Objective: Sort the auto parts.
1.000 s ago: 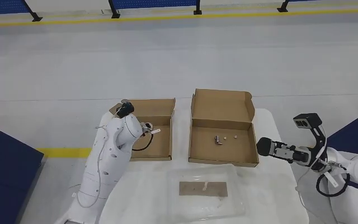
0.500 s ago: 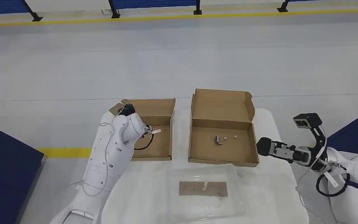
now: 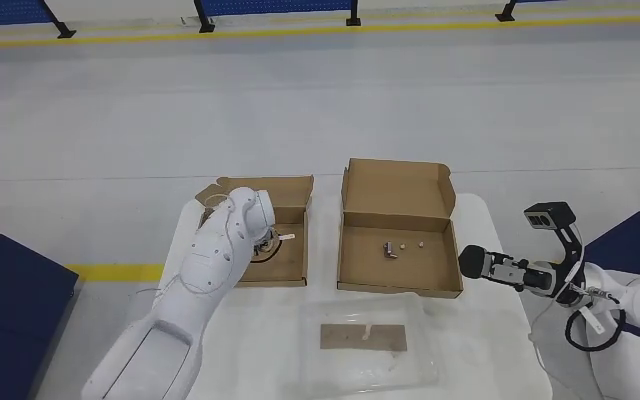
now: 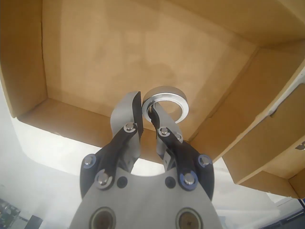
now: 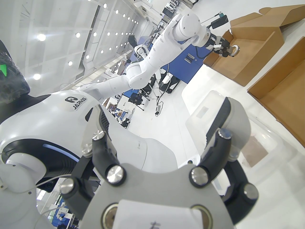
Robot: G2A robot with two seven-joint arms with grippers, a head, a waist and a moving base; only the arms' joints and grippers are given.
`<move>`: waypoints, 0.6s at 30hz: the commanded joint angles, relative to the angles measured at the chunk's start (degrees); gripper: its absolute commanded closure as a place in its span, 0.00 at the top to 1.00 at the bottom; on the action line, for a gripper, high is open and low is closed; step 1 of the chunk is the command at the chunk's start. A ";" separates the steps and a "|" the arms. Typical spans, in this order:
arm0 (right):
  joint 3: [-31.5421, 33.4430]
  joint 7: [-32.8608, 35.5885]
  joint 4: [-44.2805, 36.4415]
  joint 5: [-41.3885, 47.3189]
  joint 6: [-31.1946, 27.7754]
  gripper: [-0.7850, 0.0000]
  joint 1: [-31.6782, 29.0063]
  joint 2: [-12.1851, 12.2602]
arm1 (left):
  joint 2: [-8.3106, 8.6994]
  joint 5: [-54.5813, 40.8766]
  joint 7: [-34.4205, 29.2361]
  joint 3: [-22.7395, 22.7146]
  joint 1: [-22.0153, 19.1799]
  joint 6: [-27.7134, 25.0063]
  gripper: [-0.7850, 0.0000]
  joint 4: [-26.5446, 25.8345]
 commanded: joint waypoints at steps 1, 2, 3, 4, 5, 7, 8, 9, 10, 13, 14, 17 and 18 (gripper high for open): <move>0.00 0.00 0.00 0.00 0.00 1.00 0.00 0.00 | -0.69 -0.76 -0.03 0.57 -0.63 -0.03 0.00 1.87; 0.00 0.00 0.00 0.00 0.00 1.00 0.00 0.00 | -1.00 -0.95 0.14 0.82 -0.97 0.12 0.00 2.70; 0.00 0.00 0.00 0.00 0.00 1.00 0.00 0.00 | -1.29 -1.23 0.34 1.01 -1.20 0.08 0.00 3.47; 0.00 0.00 0.00 0.00 0.00 1.00 0.00 0.00 | -1.57 -2.00 0.46 0.95 -1.44 -0.04 0.00 4.17; 0.00 0.00 0.00 0.00 0.00 1.00 0.00 0.00 | -1.80 -2.66 0.78 0.88 -1.68 -0.47 0.00 4.88; 0.00 0.00 0.00 0.00 0.00 1.00 0.00 0.00 | -2.26 -3.50 1.47 0.94 -2.13 -1.16 0.00 6.38; 0.00 0.00 0.00 0.00 0.00 1.00 0.00 0.00 | -2.49 -3.88 1.84 0.98 -2.31 -1.39 0.00 7.06; 0.00 0.00 0.00 0.00 0.00 1.00 0.00 0.00 | -2.72 -4.34 2.09 1.00 -2.47 -1.71 0.00 7.73; 0.00 0.00 0.00 0.00 0.00 1.00 0.00 0.00 | -2.94 -4.92 2.39 0.93 -2.64 -2.01 0.00 8.38; 0.00 0.00 0.00 0.00 0.00 1.00 0.00 0.00 | -3.50 -6.79 3.44 0.53 -3.02 -3.12 0.00 10.46; 0.00 0.00 0.00 0.00 0.00 1.00 0.00 0.00 | -3.66 -7.29 3.84 0.42 -3.19 -3.51 0.00 11.14; 0.00 0.00 0.00 0.00 0.00 1.00 0.00 0.00 | -4.14 -8.43 4.98 0.23 -3.66 -4.48 0.00 13.06; 0.00 0.00 0.00 0.00 0.00 1.00 0.00 0.00 | -4.29 -8.64 5.33 0.24 -3.84 -4.73 0.00 13.65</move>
